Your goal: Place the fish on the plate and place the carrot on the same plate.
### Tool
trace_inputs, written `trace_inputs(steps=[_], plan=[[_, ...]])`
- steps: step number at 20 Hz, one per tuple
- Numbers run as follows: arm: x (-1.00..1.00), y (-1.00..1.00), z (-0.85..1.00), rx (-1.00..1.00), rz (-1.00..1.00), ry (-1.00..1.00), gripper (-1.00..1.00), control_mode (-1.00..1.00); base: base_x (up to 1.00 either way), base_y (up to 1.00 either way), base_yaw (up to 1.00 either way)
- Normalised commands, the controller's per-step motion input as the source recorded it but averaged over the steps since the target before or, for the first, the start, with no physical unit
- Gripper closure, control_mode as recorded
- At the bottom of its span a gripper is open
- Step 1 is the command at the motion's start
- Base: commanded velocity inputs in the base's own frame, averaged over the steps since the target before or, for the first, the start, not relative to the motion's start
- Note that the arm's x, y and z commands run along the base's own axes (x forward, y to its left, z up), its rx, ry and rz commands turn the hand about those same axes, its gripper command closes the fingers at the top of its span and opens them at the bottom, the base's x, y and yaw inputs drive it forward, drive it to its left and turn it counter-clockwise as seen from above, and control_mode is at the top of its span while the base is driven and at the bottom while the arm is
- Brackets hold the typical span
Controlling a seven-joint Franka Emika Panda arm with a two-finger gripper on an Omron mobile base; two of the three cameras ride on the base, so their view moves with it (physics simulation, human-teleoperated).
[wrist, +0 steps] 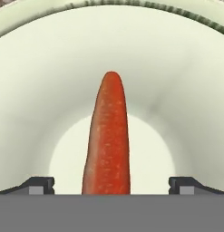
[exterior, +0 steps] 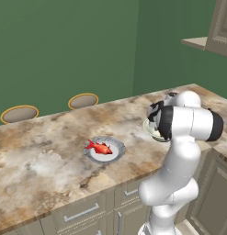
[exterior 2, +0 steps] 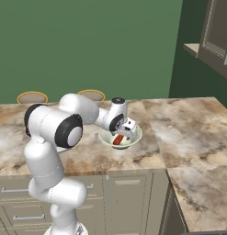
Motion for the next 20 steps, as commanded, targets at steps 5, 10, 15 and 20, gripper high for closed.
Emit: trace_inputs(steps=[5, 10, 15, 20], plan=[[0.0, -0.04, -0.14, 0.0, 0.06, 0.0, -1.0, -1.0, 0.0, 0.0, 0.0], [0.01, 0.0, -0.05, 0.0, 0.03, 0.0, 1.0, -1.0, 0.0, 0.0, 0.0], [0.0, 0.0, 0.05, 0.0, 0.0, 0.0, 1.0, -1.0, 0.0, 0.0, 0.0], [0.05, 0.0, 0.64, 0.01, 0.0, 0.0, 1.0, -1.0, 0.0, 0.0, 0.0]])
